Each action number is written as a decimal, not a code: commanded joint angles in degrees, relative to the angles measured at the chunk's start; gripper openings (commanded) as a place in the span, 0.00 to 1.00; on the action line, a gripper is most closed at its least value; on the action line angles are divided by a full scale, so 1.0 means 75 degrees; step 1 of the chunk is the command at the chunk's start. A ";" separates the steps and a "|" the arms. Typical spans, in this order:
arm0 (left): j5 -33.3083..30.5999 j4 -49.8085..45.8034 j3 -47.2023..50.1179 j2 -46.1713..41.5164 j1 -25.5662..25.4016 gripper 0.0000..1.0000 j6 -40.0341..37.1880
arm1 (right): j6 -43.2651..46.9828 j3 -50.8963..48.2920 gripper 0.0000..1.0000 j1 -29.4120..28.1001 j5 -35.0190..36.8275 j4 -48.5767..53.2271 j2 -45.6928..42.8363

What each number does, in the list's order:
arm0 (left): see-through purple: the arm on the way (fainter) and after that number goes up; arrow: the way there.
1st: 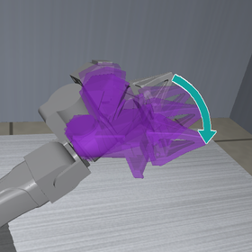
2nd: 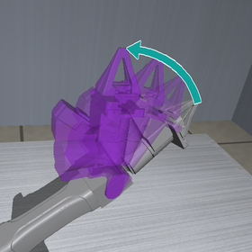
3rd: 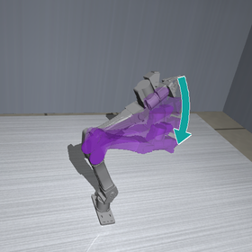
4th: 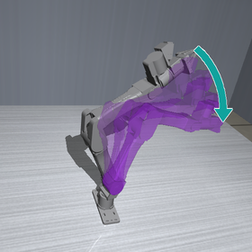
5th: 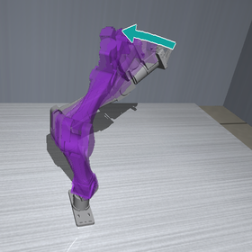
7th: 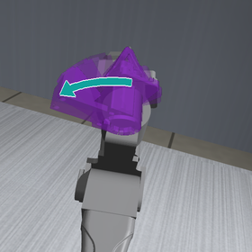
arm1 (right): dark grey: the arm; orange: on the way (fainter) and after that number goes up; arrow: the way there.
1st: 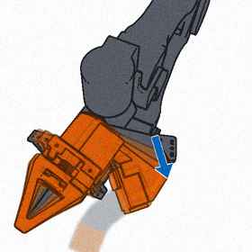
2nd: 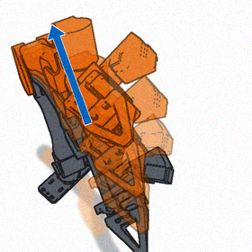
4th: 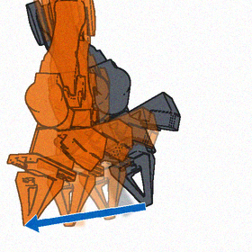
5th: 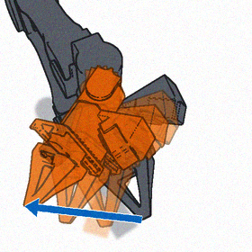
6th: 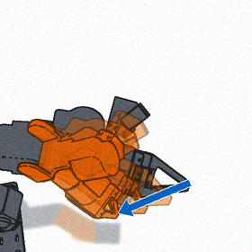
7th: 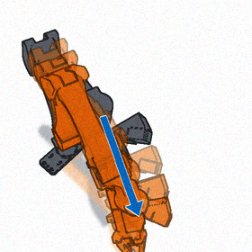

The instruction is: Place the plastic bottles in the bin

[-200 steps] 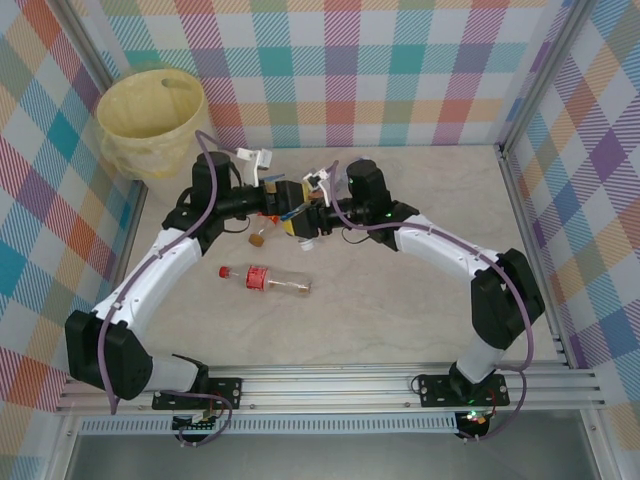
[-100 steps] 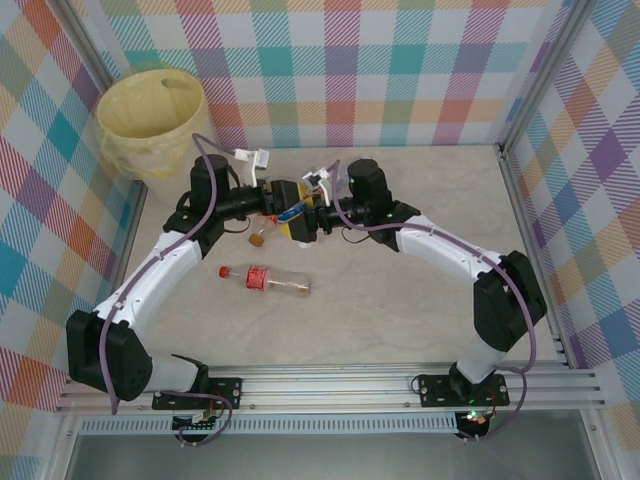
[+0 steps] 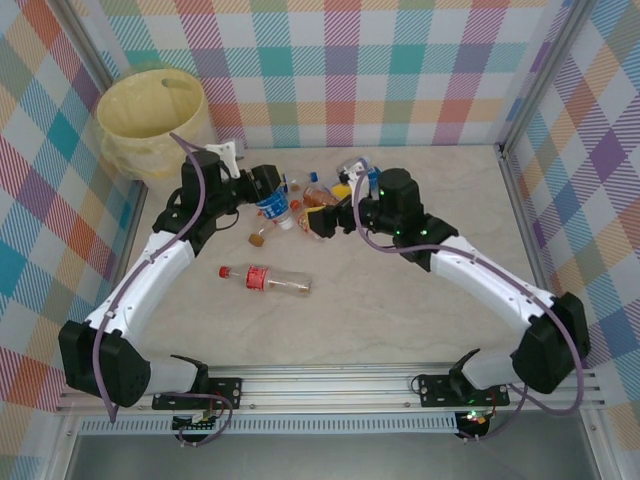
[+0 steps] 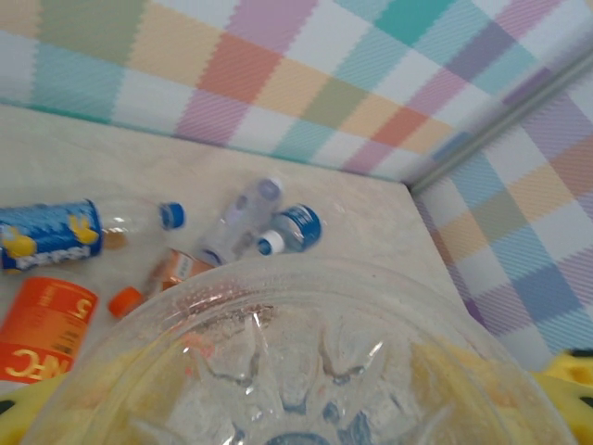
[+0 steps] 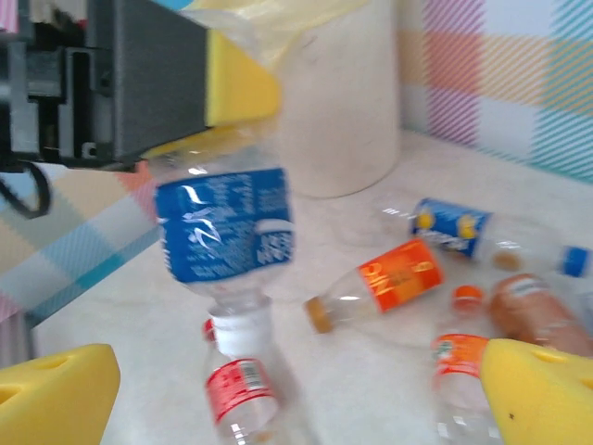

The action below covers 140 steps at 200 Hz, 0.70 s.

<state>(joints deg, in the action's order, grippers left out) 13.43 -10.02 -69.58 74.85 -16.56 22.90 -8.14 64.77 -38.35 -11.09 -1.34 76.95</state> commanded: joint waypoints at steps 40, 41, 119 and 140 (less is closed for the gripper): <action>-0.3350 -0.0724 -0.1634 -0.0013 0.0235 0.59 0.0176 | -0.0250 -0.0575 1.00 -0.0031 0.3151 -0.0230 -0.0880; -0.3379 -0.0719 -0.1668 -0.0004 0.0237 0.59 0.0185 | -0.0262 -0.0586 1.00 -0.0031 0.3170 -0.0230 -0.0882; -0.5551 -0.0135 -0.3517 0.1274 0.0911 0.58 -0.0402 | -0.0711 -0.1114 1.00 -0.0029 0.4045 0.0087 -0.1761; -0.5605 -0.0095 -0.4193 0.1837 0.1222 0.58 -0.0518 | -0.0904 -0.1320 1.00 -0.0030 0.4097 0.0226 -0.2120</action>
<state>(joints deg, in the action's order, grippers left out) -24.64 -14.09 -95.29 85.23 -9.98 21.43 -12.51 56.38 -38.35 17.21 -0.32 64.16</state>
